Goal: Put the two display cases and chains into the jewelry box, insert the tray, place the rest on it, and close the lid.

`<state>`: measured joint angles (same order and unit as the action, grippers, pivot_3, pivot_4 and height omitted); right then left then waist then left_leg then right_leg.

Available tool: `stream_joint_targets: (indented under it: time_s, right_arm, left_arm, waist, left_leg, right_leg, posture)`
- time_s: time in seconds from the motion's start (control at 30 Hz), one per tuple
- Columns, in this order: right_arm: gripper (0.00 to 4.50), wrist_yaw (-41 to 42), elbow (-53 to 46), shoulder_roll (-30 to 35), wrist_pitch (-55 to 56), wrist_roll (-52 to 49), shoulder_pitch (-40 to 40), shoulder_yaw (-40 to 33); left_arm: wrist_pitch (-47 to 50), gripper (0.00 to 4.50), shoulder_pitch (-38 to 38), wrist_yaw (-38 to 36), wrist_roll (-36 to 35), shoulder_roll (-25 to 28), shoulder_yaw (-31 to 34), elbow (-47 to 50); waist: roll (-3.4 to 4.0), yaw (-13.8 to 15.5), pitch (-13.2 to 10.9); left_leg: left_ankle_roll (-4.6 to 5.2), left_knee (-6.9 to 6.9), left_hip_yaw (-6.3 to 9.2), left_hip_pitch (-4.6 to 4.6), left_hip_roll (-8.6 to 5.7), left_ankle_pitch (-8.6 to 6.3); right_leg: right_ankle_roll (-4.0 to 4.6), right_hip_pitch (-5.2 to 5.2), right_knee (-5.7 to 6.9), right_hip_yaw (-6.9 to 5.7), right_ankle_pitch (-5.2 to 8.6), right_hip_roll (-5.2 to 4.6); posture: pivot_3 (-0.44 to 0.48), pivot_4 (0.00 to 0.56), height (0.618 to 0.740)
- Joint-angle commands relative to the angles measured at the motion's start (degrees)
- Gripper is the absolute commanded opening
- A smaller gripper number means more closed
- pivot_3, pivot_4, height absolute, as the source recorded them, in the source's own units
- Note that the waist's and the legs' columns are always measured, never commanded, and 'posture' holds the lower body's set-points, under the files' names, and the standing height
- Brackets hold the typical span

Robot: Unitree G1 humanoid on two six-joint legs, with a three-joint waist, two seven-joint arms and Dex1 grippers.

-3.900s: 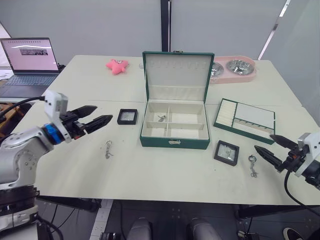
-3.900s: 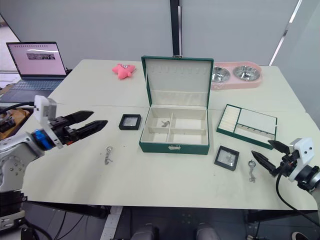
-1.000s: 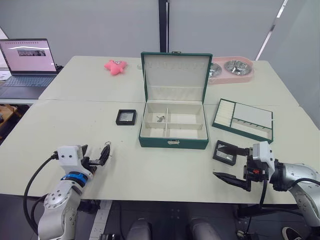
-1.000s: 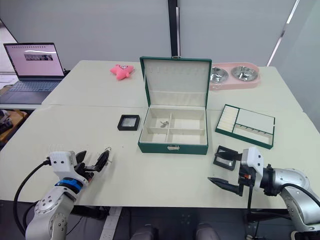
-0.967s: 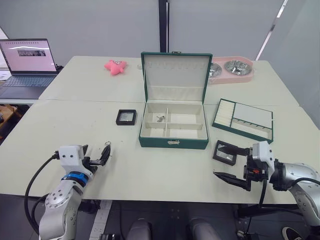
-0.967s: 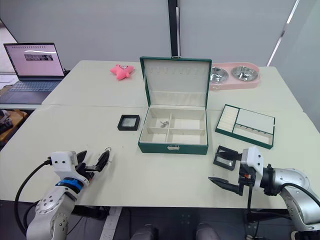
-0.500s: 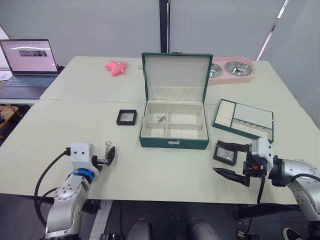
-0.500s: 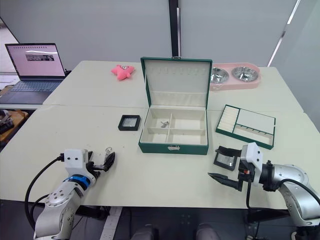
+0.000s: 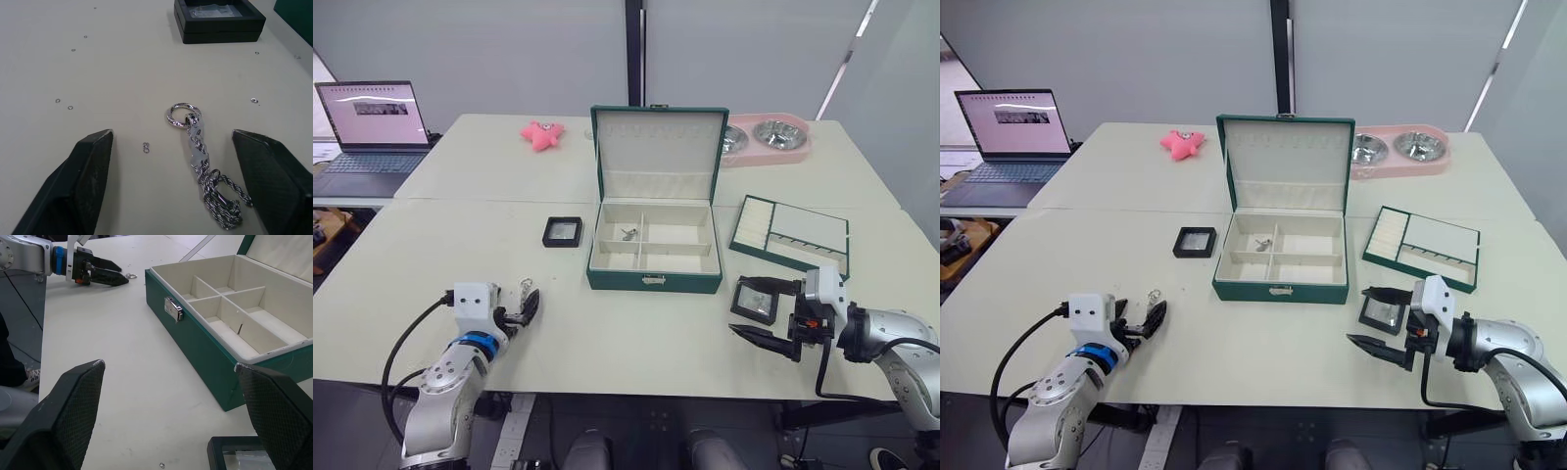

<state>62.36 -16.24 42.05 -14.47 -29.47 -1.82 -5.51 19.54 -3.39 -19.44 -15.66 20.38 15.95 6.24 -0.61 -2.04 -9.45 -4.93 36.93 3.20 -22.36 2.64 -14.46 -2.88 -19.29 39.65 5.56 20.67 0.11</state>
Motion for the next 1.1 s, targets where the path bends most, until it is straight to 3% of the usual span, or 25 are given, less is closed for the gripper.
stream_joint_targets:
  time_s: [0.03,0.33,0.57,1.1]
  right_arm:
    - [4.50,0.00,-1.08,0.06,0.29,-0.87,-0.77,-1.15]
    - [4.50,-0.02,-1.01,0.09,0.23,-0.93,-0.88,-1.21]
    - [4.50,0.47,-0.68,-0.12,0.61,-1.38,-0.96,-1.36]
    - [4.50,-2.20,-2.99,-0.35,-1.07,-3.36,-1.87,-2.82]
  left_arm:
    - [2.70,2.63,-2.05,-0.40,0.59,0.12,-1.41,-2.65]
    - [2.57,0.02,-1.63,0.06,1.03,0.35,-1.43,-3.70]
    - [0.82,0.02,-0.19,-0.09,0.05,0.19,-0.17,-3.18]
    - [10.43,0.02,10.79,-4.78,-10.40,4.16,-0.06,14.05]
  waist:
    - [0.08,0.00,0.06]
    - [0.20,0.00,0.15]
    - [0.23,0.00,0.17]
    - [-0.25,0.28,-0.12]
  left_leg:
    - [0.00,0.00,0.00,0.01,0.00,0.00]
    - [0.00,-0.01,0.00,0.01,0.00,0.00]
    - [0.00,-0.01,0.01,0.03,0.00,0.00]
    - [-0.01,0.00,0.23,-0.31,0.00,0.00]
  right_leg:
    - [0.00,0.01,-0.01,0.00,0.00,0.00]
    - [0.00,0.03,-0.04,0.00,0.00,0.00]
    - [0.00,0.06,-0.04,0.00,0.00,0.00]
    - [0.00,-0.04,-0.25,-0.18,0.00,0.01]
  posture:
    - [0.000,0.150,0.740]
    - [0.000,0.150,0.740]
    - [0.000,0.150,0.740]
    - [0.000,0.150,0.740]
